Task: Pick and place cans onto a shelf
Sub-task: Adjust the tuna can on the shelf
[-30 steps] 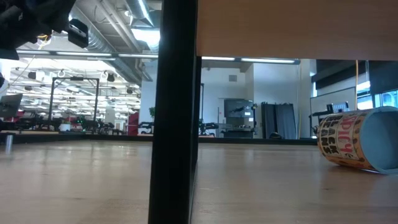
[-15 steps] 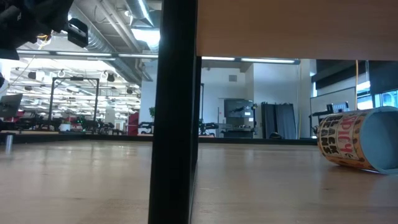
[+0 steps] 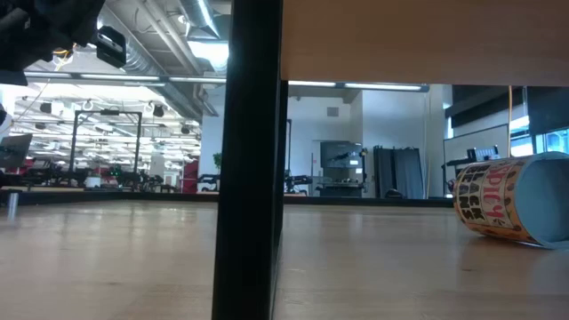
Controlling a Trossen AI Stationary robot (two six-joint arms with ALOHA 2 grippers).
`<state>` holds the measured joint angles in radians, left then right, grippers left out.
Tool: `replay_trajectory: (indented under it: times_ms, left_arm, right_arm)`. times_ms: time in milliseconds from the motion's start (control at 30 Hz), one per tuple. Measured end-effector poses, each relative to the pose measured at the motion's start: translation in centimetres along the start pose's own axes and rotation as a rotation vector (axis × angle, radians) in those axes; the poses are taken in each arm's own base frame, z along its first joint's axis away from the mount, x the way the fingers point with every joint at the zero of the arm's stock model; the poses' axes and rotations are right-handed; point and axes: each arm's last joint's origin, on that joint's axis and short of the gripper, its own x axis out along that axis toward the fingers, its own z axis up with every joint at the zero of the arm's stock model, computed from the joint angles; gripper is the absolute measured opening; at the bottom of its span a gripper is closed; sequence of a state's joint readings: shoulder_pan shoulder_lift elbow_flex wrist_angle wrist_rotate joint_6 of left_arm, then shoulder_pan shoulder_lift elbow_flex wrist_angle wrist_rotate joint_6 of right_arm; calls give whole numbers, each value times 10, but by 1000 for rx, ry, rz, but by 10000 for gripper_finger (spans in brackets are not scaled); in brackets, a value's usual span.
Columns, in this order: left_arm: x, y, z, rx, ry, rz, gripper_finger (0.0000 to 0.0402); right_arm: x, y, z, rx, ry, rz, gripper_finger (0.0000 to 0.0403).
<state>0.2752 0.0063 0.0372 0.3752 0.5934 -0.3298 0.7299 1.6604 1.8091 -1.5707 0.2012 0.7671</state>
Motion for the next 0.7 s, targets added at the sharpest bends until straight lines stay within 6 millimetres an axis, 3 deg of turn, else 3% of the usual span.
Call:
replay_trajectory:
  times_ms: [200, 467, 700]
  left_arm:
    - [0, 0, 0, 0, 0, 0, 0]
    - [0, 0, 0, 0, 0, 0, 0]
    - [0, 0, 0, 0, 0, 0, 0]
  right_arm:
    - [-9, -6, -4, -125, 86, 151, 209]
    - [-33, -26, -15, 46, 33, 198, 208]
    - [-37, -29, -17, 107, 28, 207, 208]
